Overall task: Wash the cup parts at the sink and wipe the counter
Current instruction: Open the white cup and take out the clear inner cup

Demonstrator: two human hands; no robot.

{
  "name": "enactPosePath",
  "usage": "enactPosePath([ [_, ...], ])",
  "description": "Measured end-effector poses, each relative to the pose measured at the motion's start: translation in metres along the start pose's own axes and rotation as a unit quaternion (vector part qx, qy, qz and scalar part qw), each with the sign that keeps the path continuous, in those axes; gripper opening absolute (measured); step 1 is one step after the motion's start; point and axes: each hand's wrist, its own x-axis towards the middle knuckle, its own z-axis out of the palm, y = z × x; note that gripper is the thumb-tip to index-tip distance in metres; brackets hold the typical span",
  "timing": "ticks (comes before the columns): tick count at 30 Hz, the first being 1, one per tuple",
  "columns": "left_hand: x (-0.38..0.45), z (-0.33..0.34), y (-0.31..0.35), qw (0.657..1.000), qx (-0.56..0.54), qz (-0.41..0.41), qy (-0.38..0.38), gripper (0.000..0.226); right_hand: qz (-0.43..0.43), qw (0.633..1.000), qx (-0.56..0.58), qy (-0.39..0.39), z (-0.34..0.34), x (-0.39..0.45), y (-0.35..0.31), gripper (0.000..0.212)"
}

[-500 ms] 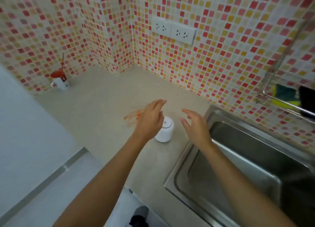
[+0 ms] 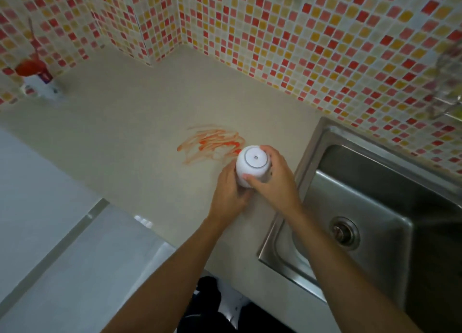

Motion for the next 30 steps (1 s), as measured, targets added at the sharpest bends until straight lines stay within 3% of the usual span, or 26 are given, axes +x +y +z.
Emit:
enactPosePath([
  [6,0.01,0.01,0.01,0.997,-0.073,0.016,0.036,0.065,0.088,0.99,-0.093,0.052,0.019,0.001,-0.024,0.084],
  [10,0.009,0.012,0.009,0.994,-0.073,-0.025,0.079,0.073,0.119,0.98,-0.146,0.066,0.027,0.007,-0.031,0.083],
  [14,0.01,0.012,-0.003,0.996,-0.043,-0.064,0.047,0.104,0.103,0.98,-0.167,0.02,0.019,0.014,-0.033,0.085],
  [17,0.008,0.012,-0.002,0.997,-0.016,-0.063,0.041,0.115,0.085,0.98,-0.181,-0.02,0.011,0.02,-0.032,0.088],
  [30,0.007,0.01,-0.003,0.998,-0.042,-0.035,0.041,0.108,-0.034,0.947,-0.224,-0.229,-0.025,0.046,-0.034,0.08],
])
